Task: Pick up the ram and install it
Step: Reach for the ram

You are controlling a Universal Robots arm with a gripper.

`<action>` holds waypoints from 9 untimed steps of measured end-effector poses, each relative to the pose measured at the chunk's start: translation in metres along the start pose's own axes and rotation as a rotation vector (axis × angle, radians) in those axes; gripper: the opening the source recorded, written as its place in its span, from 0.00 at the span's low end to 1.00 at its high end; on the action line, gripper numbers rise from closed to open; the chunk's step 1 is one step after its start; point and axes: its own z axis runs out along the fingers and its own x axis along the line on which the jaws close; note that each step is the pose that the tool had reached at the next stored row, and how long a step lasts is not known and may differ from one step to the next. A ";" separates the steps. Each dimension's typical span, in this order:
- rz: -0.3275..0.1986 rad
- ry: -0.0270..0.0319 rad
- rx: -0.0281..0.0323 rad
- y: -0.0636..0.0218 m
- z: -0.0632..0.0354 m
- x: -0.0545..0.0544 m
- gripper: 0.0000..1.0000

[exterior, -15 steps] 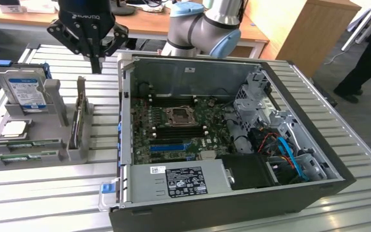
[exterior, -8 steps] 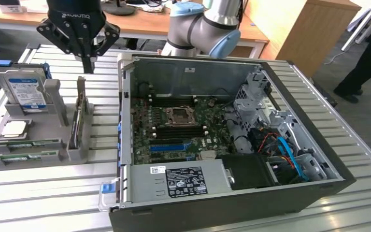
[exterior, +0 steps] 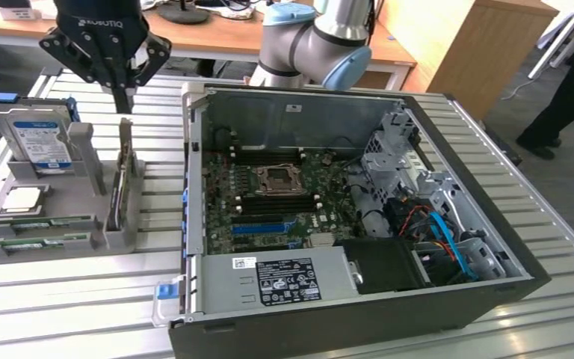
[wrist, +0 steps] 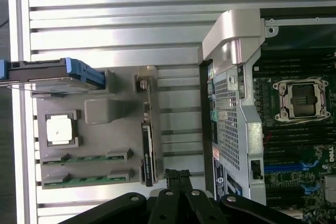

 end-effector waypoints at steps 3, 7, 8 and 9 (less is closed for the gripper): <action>0.000 0.0000 0.0000 -0.0004 0.0000 0.006 0.11; 0.000 0.0000 0.0000 -0.0010 0.0000 0.013 0.11; 0.000 0.0000 0.0000 -0.0012 0.0000 0.016 0.11; 0.000 0.0000 0.0000 -0.0013 -0.0001 0.018 0.11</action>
